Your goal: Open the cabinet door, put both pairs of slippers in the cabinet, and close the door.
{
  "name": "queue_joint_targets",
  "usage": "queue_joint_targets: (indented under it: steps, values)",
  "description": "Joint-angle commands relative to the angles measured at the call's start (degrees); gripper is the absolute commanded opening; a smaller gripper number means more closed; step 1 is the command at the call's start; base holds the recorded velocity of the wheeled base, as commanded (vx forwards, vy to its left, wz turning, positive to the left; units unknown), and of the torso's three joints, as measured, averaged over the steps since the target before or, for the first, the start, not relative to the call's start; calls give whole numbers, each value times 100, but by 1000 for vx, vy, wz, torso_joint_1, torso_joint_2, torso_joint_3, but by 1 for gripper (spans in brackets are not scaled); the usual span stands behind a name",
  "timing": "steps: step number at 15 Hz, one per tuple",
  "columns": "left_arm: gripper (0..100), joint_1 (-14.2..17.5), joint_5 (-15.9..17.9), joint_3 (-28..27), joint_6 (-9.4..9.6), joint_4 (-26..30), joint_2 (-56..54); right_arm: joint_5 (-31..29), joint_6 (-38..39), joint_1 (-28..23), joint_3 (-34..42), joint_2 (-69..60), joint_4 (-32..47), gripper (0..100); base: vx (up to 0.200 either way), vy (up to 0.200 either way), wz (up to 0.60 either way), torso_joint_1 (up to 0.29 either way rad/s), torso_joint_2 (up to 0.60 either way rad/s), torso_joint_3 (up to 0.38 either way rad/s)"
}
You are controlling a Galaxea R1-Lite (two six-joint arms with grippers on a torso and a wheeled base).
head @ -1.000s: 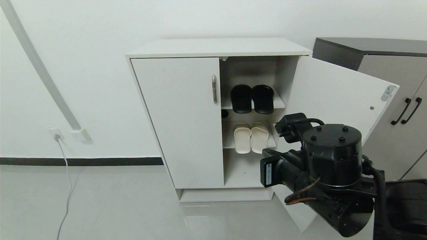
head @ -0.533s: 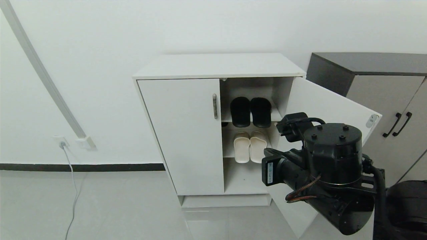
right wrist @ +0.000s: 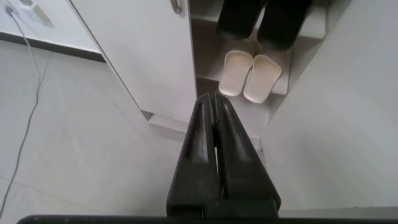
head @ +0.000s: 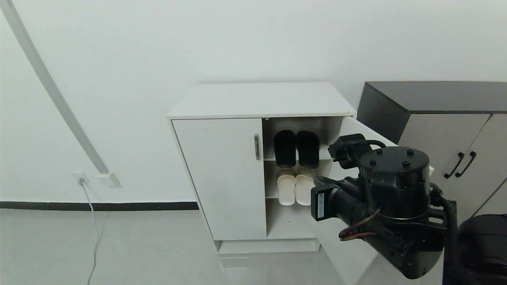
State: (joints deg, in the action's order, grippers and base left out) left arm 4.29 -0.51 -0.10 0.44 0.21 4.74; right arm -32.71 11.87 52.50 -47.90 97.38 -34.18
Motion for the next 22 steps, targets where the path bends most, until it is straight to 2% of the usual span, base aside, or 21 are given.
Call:
queue_joint_targets:
  steps: [1,9,18,22]
  values:
    - [0,2,-2,1,0,-3,9,1,-10,-21,8,27,-1,0,0,0,0,203,-515,-315]
    - [0,2,-2,1,-9,-3,9,1,-98,-267,35,-8,-9,0,0,0,0,207,-497,-289]
    - [0,2,-2,1,-9,-3,9,10,-265,-276,149,-8,-1,0,0,0,0,11,-22,-12]
    - [0,2,-2,1,-9,-3,9,10,-335,-276,193,0,-1,0,0,0,-600,7,0,4]
